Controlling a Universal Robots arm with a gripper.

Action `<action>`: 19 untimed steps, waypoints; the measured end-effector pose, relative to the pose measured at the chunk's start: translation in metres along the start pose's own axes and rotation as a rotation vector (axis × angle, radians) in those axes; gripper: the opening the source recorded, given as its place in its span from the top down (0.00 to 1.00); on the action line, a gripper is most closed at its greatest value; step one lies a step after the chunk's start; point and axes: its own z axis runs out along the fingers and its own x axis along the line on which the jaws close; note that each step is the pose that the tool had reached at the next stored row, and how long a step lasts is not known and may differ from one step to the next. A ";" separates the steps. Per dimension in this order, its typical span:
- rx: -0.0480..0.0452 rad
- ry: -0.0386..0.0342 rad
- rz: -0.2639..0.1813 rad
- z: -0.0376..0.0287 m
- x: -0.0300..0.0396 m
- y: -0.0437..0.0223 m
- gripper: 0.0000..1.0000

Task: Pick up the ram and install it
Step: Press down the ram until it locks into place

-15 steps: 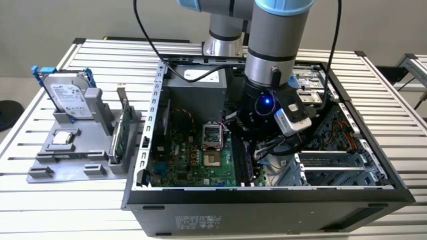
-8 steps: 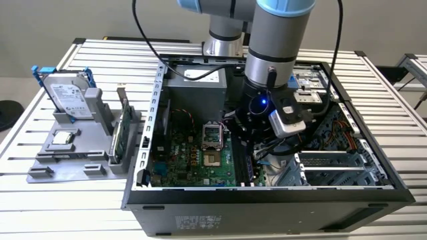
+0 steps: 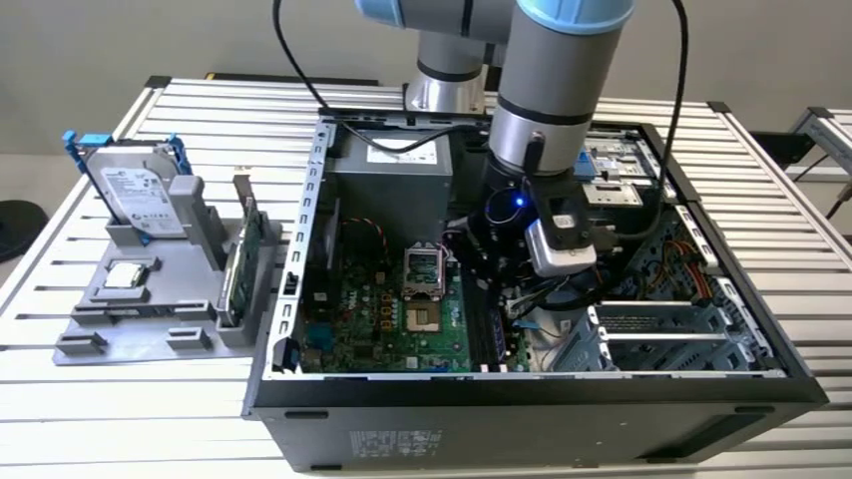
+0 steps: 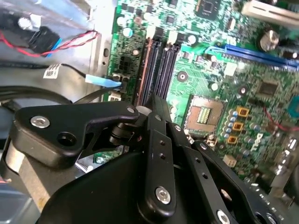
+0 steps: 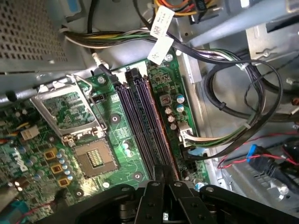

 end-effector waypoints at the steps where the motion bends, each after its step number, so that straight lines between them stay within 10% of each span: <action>1: 0.0008 0.0030 0.015 -0.0002 0.0000 -0.0001 1.00; 19: 0.0069 0.0347 0.173 -0.0109 -0.0004 -0.0022 1.00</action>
